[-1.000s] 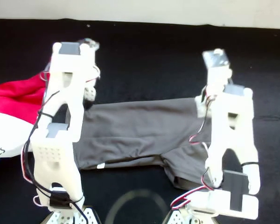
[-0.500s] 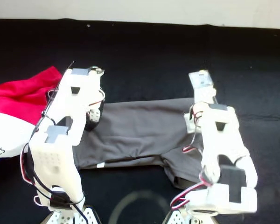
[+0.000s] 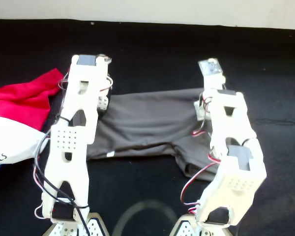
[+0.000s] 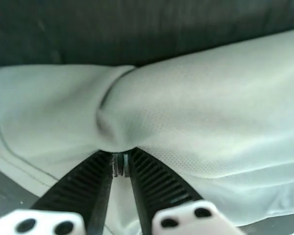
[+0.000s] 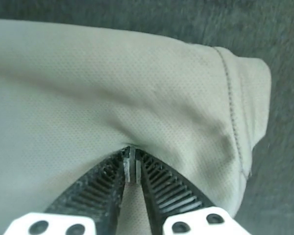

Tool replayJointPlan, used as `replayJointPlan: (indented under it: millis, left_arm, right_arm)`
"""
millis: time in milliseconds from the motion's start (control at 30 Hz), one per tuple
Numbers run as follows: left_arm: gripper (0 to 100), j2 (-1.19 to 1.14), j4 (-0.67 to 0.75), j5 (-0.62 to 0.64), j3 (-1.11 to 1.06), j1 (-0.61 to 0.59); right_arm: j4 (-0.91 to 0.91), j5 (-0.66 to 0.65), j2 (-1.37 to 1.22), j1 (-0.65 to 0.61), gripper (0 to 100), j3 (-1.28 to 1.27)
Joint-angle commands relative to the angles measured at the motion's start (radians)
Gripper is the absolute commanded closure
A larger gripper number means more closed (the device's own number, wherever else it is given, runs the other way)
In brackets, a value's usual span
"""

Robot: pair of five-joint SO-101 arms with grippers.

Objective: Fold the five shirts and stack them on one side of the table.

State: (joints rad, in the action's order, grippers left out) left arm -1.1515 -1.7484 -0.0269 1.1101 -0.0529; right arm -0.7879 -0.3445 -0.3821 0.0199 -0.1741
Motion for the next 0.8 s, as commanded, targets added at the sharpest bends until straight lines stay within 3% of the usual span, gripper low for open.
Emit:
replayJointPlan:
  millis: [0, 233, 533, 767]
  left_arm:
    - [99, -0.081, -0.026, 0.008, 0.229, -0.012]
    - [99, 0.122, -0.028, 0.008, 0.091, 0.024]
    - [99, 0.634, -0.025, -0.002, -0.536, 0.059]
    - [99, 0.816, 0.269, -0.003, -1.096, 0.016]
  right_arm:
    - [-0.102, 0.006, -0.021, -0.005, 99.3, 0.151]
    - [-0.32, 0.006, -0.008, 0.001, 99.3, 0.302]
    - [-0.421, 0.0, 0.295, -0.007, 99.3, 0.223]
    - [-0.381, -0.037, 0.558, -0.033, 99.3, -0.176]
